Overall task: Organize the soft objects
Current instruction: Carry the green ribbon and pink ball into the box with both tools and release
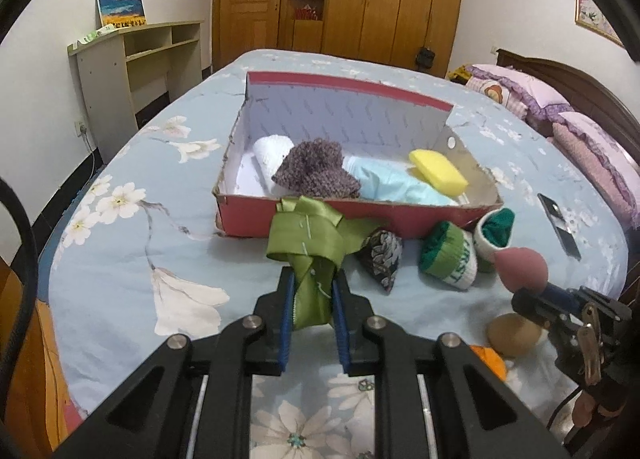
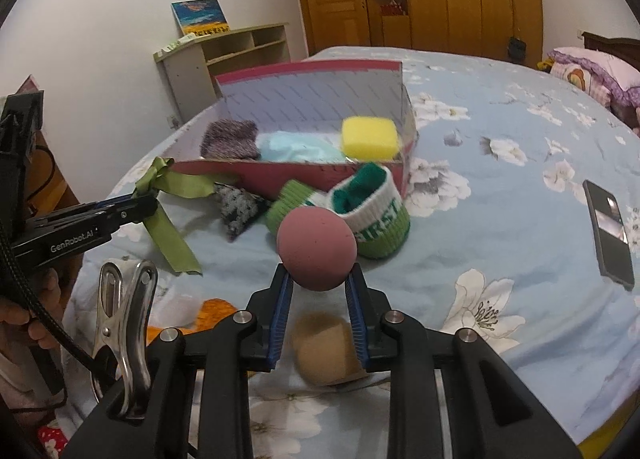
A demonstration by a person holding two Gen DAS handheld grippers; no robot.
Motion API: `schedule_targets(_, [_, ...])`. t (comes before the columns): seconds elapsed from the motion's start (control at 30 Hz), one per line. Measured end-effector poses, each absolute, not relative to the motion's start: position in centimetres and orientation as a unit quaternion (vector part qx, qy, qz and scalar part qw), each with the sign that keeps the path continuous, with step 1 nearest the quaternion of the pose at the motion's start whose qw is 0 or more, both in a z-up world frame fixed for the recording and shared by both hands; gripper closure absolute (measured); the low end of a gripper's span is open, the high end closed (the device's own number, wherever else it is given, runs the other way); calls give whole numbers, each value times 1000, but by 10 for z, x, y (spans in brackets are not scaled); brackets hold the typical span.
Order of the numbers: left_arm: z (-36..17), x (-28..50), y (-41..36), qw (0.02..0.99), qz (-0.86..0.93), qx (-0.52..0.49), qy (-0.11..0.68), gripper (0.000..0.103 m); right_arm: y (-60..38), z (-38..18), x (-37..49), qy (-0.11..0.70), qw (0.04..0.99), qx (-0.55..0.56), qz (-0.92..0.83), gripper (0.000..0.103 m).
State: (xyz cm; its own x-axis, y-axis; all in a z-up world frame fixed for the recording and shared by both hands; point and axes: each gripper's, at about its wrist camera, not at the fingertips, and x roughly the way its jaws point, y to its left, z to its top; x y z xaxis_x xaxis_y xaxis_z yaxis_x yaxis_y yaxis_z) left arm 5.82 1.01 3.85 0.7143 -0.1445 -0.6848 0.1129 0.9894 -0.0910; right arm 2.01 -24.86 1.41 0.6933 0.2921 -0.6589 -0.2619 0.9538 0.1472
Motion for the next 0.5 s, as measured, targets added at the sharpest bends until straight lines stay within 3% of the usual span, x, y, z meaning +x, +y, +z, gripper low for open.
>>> schedule_targets(0.5, [91,59,1,944,-89,6,318,85,-234,51,24,338,925,11,175,75])
